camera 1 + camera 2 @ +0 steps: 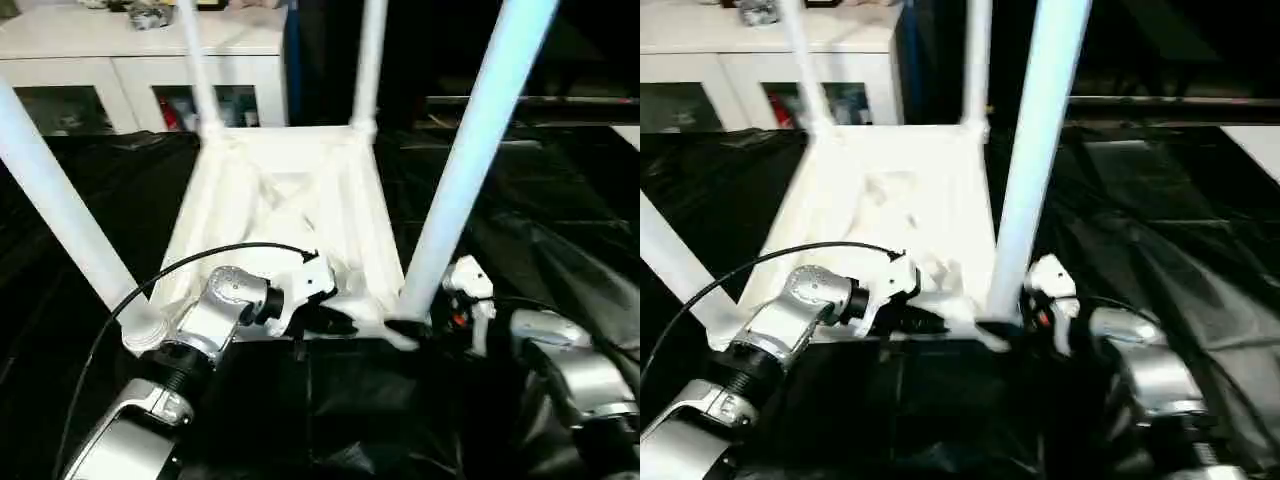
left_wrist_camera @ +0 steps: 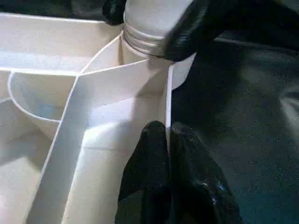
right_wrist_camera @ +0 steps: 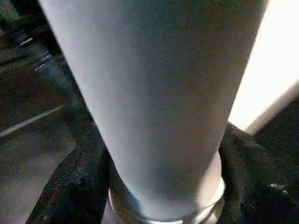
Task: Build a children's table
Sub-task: Rotate leg to tighten
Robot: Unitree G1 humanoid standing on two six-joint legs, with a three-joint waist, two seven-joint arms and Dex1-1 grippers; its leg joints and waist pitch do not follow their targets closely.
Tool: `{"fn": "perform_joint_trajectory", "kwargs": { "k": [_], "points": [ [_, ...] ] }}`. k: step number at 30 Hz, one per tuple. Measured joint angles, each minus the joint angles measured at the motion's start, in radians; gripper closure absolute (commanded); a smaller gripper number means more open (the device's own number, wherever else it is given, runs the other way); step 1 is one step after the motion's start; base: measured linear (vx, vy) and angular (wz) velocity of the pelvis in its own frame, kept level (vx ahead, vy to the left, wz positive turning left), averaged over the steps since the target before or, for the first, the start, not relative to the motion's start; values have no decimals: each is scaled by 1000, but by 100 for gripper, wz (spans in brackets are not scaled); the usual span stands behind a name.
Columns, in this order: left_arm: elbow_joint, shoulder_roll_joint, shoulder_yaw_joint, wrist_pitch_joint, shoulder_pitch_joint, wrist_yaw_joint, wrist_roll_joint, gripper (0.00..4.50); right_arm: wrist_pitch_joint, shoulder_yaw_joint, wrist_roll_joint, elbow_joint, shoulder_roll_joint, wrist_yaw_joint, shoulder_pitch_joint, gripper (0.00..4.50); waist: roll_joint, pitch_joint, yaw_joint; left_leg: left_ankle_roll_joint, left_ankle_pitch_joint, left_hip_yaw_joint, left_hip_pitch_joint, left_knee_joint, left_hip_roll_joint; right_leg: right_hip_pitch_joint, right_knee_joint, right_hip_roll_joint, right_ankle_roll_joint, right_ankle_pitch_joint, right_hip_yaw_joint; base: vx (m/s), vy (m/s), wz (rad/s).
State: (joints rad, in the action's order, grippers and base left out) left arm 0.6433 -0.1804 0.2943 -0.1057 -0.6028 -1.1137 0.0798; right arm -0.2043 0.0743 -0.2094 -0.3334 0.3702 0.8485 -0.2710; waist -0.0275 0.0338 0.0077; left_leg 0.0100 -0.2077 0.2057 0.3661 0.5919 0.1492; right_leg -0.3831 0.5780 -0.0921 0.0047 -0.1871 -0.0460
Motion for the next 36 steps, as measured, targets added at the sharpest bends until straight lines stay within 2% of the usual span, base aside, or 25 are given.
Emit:
{"fn": "perform_joint_trajectory", "kwargs": {
  "k": [3, 7, 12, 13, 15, 20, 28, 36],
  "points": [
    [31, 56, -11, -14, -15, 118, 25, 450, -12, -45, 17, -10, -79, -195, -2, 178, 1, 1, -8, 0, 0, 0, 0, 1, -1, 0, -2, 0, 5, -3, 1, 0, 0, 0],
    [50, 115, -13, -53, -30, 234, 42, 450, -42, -67, 57, -3, -144, -380, -17, 178, 0, 0, -12, 0, 0, 0, 0, 1, -2, 0, -2, 0, 5, -3, 3, 0, 0, 0],
    [60, 147, -13, -66, -37, 270, 54, 450, -49, -76, 75, -2, -171, -448, -27, 178, -5, -3, -14, 0, 0, 0, 0, 1, -2, 0, -2, 0, 5, -3, 3, 0, 0, 0],
    [60, 147, -13, -66, -37, 267, 54, 450, -47, -76, 75, -2, -170, -445, -27, 143, -6, -4, -14, 0, 0, 0, 1, 0, -2, 0, -2, 0, 5, -3, 2, 0, 0, 0],
    [59, 146, -13, -63, -37, 260, 54, 450, -45, -75, 76, -1, -158, -425, -27, 106, -7, -5, -13, 0, 0, 0, 1, 0, -2, 0, -2, 0, 5, -3, 2, 0, 0, 0],
    [59, 131, -12, -40, -37, 241, 50, 450, -47, -52, 85, 7, -112, -355, -26, 61, -7, -4, -11, 0, 0, 0, 2, -1, -1, -1, -2, 0, 5, -3, 1, 0, 0, 0],
    [37, 35, -12, 24, -14, 54, 11, 450, -57, 12, 27, 91, 58, -26, 18, 61, -8, -2, -3, 0, 0, 0, 3, -2, -1, -2, -1, 0, 1, 0, 1, 0, 0, 0],
    [-2, -19, -12, 16, 10, -95, -29, 450, -79, 28, -36, 135, 107, 138, 36, 61, -12, -2, 1, 0, 0, 0, 4, -2, -1, -2, -1, 0, 1, -1, 1, 0, 0, 0]
  ]
}}
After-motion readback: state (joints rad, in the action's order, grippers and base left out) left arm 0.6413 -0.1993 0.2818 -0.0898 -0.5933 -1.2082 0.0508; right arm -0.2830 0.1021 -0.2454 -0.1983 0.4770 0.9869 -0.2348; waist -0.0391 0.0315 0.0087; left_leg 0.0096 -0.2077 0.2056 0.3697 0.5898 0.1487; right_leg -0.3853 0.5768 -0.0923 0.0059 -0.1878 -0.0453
